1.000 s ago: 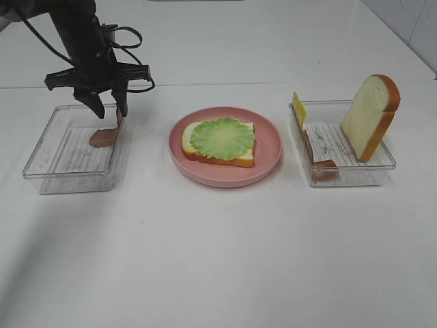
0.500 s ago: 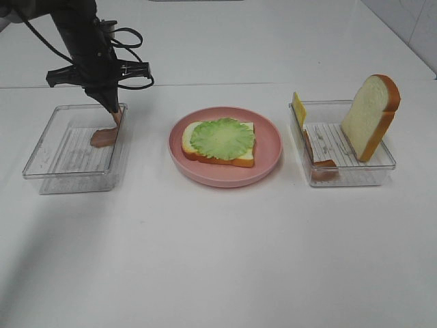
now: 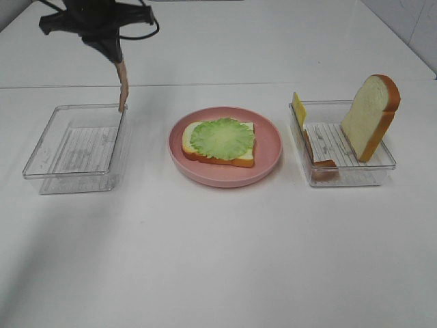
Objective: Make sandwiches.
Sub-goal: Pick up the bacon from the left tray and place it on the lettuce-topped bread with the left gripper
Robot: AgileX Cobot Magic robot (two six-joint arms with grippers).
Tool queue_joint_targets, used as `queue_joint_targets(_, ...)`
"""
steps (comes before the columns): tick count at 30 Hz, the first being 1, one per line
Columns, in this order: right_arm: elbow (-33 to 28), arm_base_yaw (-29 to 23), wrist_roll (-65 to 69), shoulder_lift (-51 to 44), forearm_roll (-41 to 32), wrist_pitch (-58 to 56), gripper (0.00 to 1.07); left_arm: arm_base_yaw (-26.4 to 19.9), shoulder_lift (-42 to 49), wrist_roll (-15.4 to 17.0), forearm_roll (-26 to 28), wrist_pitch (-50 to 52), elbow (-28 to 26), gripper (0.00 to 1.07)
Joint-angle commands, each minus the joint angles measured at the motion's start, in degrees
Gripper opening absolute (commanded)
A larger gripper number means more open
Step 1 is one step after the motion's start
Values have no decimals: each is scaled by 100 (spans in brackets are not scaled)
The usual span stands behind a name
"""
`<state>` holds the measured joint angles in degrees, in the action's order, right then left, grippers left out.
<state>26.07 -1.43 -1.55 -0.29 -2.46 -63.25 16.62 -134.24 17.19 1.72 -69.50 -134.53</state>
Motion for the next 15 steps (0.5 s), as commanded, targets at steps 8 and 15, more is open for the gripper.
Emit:
queue_joint_targets(8, -11, 6, 23, -189, -23, 17, 99, 670, 69, -372, 1427, 304, -556, 0)
queue_joint_targets(15, -11, 6, 23, -189, -23, 17, 99, 871, -309, -751, 2624, 642, -567, 0)
